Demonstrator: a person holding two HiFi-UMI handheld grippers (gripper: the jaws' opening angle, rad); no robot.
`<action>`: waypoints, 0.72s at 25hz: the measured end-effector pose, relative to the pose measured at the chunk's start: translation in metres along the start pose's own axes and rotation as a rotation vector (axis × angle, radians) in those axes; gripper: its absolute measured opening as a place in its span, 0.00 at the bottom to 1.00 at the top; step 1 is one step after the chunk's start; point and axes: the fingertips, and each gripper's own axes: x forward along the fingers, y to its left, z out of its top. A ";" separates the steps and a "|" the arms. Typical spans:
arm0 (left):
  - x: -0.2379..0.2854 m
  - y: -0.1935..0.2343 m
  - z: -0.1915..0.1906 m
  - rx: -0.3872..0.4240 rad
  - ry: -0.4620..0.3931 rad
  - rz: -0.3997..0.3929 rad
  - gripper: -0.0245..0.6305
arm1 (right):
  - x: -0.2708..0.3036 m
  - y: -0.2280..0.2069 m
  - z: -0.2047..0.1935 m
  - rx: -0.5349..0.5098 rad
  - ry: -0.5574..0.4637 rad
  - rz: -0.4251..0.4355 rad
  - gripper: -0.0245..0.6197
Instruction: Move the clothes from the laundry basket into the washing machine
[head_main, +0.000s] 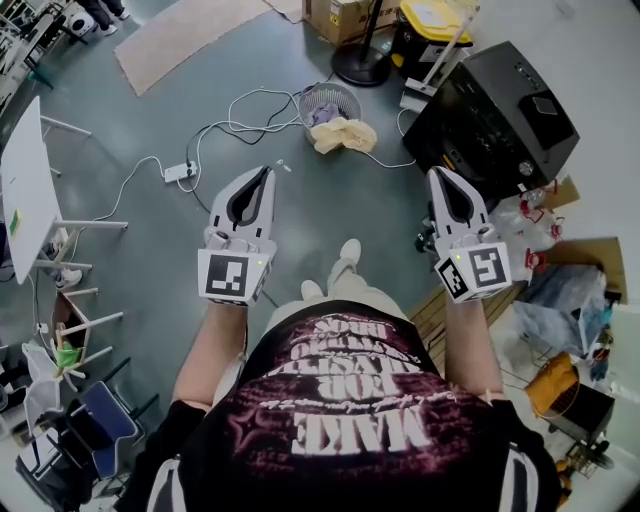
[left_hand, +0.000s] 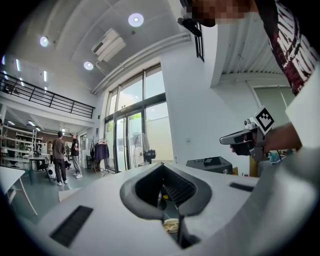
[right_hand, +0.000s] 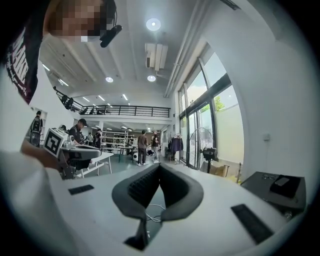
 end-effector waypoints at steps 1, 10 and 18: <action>0.003 0.001 0.000 -0.002 0.000 0.001 0.04 | 0.003 -0.002 -0.001 0.000 0.002 0.004 0.04; 0.035 0.012 0.000 0.000 0.021 0.013 0.04 | 0.037 -0.021 -0.007 0.012 0.022 0.044 0.04; 0.075 0.016 -0.005 -0.002 0.029 0.018 0.04 | 0.069 -0.046 -0.013 0.021 0.027 0.084 0.04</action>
